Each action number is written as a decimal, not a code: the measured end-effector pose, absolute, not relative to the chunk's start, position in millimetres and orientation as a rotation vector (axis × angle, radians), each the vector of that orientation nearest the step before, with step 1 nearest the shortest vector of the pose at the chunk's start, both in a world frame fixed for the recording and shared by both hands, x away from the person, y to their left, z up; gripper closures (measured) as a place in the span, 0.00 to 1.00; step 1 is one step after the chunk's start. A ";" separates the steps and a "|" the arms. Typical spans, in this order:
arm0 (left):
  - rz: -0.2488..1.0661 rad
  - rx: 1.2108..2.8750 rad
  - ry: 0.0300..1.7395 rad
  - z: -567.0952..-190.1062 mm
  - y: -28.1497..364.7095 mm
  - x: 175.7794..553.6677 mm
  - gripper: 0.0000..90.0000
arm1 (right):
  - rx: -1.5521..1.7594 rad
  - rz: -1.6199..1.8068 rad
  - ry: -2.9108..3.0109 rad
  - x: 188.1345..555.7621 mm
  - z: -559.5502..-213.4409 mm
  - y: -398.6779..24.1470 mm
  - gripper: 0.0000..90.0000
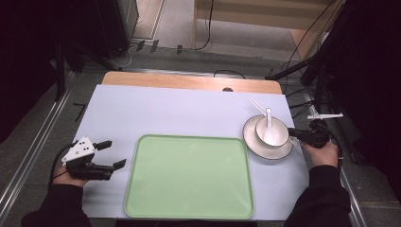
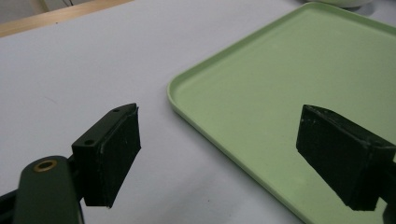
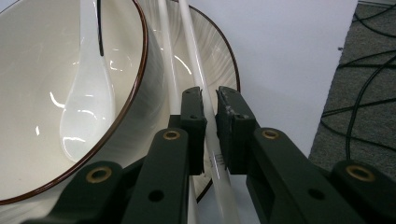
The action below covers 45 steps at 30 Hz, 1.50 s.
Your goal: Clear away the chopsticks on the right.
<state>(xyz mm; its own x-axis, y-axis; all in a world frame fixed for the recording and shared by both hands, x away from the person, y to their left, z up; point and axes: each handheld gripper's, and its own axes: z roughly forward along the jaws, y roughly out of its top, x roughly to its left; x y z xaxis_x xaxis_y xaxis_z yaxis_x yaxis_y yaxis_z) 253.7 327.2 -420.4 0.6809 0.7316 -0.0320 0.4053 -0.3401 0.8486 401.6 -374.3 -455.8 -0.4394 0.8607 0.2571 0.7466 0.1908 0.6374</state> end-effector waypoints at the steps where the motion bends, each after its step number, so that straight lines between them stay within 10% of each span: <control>1: 0.446 1.973 0.880 -420.4 327.2 253.8 0.15 | 1.564 1.085 2.300 401.7 -455.9 -374.4 0.91; 45: 0.448 1.979 0.878 -420.8 327.3 255.2 0.15 | 1.651 1.172 2.238 396.4 -434.3 -384.3 0.94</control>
<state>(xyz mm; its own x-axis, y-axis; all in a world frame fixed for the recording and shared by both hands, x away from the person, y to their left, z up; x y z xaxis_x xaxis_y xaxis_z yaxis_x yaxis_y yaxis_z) 255.2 327.3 -420.8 0.6828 0.7300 -0.0290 0.4053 -0.3455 0.8464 396.4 -384.3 -434.3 -0.3958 0.8564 0.3317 0.7605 0.1032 0.6411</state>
